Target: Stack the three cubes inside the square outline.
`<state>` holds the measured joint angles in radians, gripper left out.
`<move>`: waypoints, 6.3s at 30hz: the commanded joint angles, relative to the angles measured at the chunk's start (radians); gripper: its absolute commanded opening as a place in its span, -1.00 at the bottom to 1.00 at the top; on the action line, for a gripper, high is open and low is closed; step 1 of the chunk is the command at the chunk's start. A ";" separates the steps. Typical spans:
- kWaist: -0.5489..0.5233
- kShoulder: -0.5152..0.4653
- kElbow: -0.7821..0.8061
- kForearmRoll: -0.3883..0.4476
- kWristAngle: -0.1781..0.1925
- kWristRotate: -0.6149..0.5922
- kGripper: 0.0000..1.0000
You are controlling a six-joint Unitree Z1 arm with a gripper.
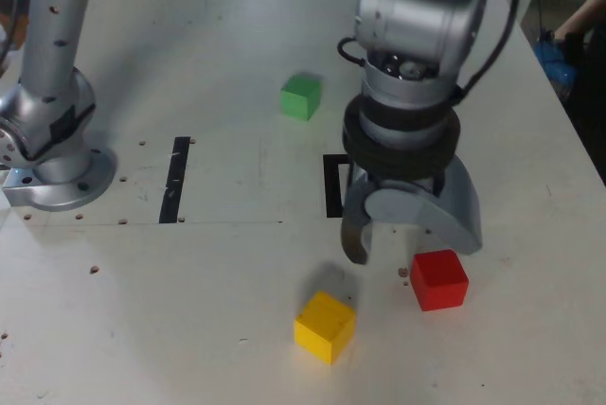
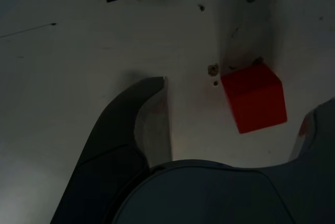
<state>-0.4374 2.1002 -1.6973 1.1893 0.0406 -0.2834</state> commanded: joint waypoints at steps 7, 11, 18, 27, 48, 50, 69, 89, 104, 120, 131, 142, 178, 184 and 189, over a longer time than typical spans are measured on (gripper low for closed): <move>-0.023 0.073 -0.065 -0.012 0.005 -0.005 0.75; -0.026 0.096 -0.082 -0.015 0.005 -0.006 0.73; -0.026 0.130 -0.092 -0.031 0.008 -0.007 0.50; -0.026 0.150 -0.091 -0.042 0.014 -0.007 0.26; -0.025 0.142 -0.075 -0.020 0.032 -0.006 -0.41; -0.022 0.124 -0.072 0.004 0.046 -0.003 -0.41; 0.190 -0.172 0.312 -0.077 0.093 0.160 -0.41; 0.224 -0.092 0.330 -0.218 0.091 0.262 -0.40; 0.227 -0.081 0.344 -0.238 0.106 0.262 -0.17; 0.239 -0.081 0.362 -0.245 0.093 0.259 0.90; 0.107 -0.219 0.241 -0.024 0.054 0.230 0.99; -0.115 -0.165 0.146 0.045 -0.064 0.226 0.95; -0.310 0.041 0.131 -0.022 -0.007 0.150 0.71; -0.310 0.046 0.131 -0.018 0.034 0.138 0.69; -0.310 0.042 0.126 -0.005 0.050 0.129 0.58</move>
<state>-0.7470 2.1409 -1.5648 1.1783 0.0860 -0.1512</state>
